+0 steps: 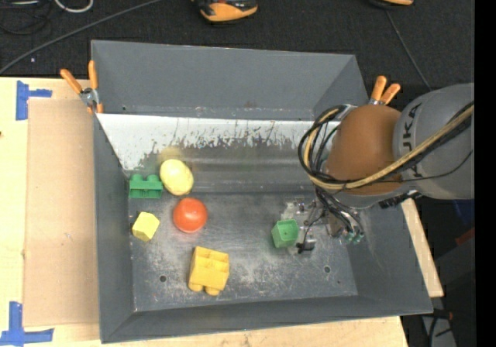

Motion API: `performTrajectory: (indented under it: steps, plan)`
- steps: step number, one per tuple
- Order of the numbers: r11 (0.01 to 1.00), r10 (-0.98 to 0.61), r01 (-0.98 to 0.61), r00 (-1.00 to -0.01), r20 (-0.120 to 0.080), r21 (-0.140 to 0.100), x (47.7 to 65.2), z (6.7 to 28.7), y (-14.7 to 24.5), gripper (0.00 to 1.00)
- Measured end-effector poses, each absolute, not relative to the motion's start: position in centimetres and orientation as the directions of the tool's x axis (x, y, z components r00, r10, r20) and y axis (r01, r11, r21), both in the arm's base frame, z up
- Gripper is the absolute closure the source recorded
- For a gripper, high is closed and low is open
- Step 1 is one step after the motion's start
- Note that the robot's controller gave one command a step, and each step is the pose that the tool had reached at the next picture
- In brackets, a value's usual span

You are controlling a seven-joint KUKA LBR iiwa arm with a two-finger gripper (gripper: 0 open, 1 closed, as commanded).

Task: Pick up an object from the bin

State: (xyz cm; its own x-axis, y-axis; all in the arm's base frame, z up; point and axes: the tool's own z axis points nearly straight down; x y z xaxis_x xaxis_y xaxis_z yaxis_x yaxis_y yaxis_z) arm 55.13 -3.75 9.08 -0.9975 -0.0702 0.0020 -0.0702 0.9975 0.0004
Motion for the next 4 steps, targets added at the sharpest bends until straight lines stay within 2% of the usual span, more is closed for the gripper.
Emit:
performTrajectory:
  steps: [3,4]
  plan:
    - [0.997,-0.075,-0.075,-0.997,0.002,0.001,55.1,12.4,-3.7,1.00]
    - [0.997,-0.078,-0.078,-0.997,0.008,0.002,55.0,16.6,-3.6,1.00]
